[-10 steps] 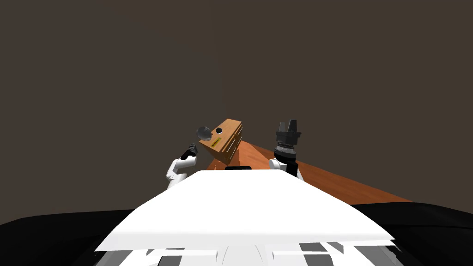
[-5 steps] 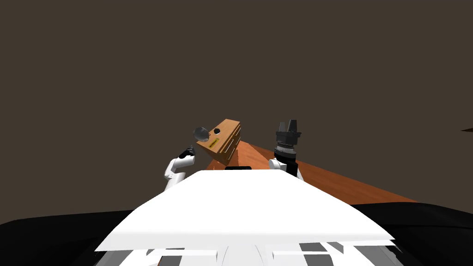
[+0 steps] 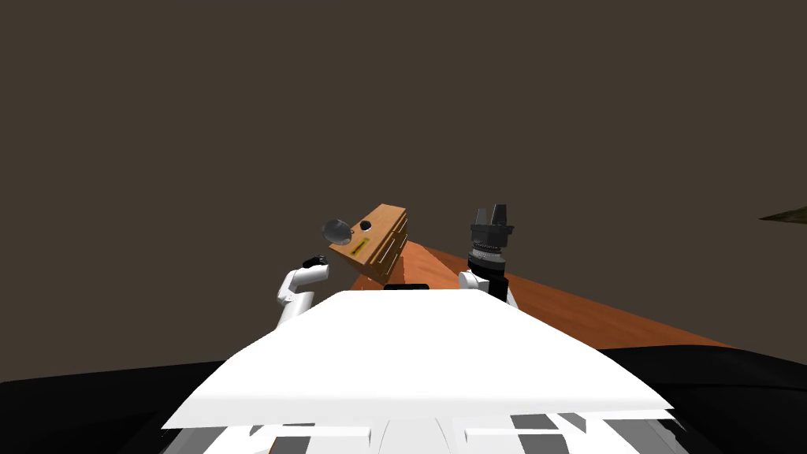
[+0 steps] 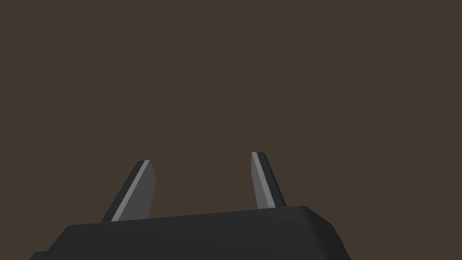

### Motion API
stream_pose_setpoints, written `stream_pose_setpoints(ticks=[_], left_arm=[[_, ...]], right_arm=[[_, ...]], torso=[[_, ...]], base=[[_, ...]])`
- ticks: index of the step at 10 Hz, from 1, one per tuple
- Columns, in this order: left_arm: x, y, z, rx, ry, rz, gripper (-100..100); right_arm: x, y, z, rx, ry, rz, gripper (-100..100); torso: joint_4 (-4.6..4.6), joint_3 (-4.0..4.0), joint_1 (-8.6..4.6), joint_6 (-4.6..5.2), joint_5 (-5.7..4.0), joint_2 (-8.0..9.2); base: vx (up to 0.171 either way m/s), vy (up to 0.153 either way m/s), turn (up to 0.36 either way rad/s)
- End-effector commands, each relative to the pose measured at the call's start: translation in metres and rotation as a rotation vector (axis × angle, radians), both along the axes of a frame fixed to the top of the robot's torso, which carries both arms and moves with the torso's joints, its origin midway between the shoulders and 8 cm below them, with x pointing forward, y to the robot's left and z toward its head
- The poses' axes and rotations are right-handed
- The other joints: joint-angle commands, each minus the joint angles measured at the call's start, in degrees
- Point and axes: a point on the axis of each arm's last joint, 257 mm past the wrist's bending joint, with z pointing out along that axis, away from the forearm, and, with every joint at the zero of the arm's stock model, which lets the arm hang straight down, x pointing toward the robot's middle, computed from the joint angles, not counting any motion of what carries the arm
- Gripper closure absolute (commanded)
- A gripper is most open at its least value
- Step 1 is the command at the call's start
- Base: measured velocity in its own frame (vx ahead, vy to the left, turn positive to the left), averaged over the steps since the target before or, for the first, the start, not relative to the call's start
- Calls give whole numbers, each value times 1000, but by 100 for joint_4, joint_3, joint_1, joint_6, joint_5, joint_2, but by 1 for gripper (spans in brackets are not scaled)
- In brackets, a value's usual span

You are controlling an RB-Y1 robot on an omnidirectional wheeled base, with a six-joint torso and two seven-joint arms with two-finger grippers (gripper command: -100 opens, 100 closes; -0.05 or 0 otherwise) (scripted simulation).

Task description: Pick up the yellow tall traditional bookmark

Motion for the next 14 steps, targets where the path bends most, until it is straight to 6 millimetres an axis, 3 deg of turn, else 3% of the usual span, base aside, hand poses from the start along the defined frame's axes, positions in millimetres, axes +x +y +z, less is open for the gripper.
stream_pose_setpoints(ticks=[1,2,3,5,6,8,11,14], left_arm=[[-18,16,-9,-28,41,66,-100],[-23,16,-13,-38,63,78,-100],[-33,28,-16,-56,79,130,-100],[-44,26,-23,-75,118,151,-100],[-55,36,-26,-96,136,205,-100],[-63,34,-31,-111,167,221,-100],[-92,46,-40,-171,226,340,-100],[-115,45,-47,-220,289,414,-100]], right_arm=[[0,0,0,0,0,0,0],[0,0,0,0,0,0,0],[0,0,0,0,0,0,0],[0,0,0,0,0,0,0],[0,0,0,0,0,0,0],[0,0,0,0,0,0,0],[0,0,0,0,0,0,0],[0,0,0,0,0,0,0]], torso=[[0,0,0,0,0,0],[0,-1,0,2,0,-3],[-1,-3,-2,1,0,-6],[-3,-8,-7,1,-2,-14],[-1,-2,3,0,1,-3],[-2,-5,-2,1,-1,-10],[-2,-6,3,0,1,-11],[-5,-13,-5,2,-1,-23]], base=[[35,-34,-78],[42,-44,-56],[71,-66,-85],[44,-34,-19],[51,-33,-72],[40,-28,-26],[70,-31,-70],[77,-39,-47]])
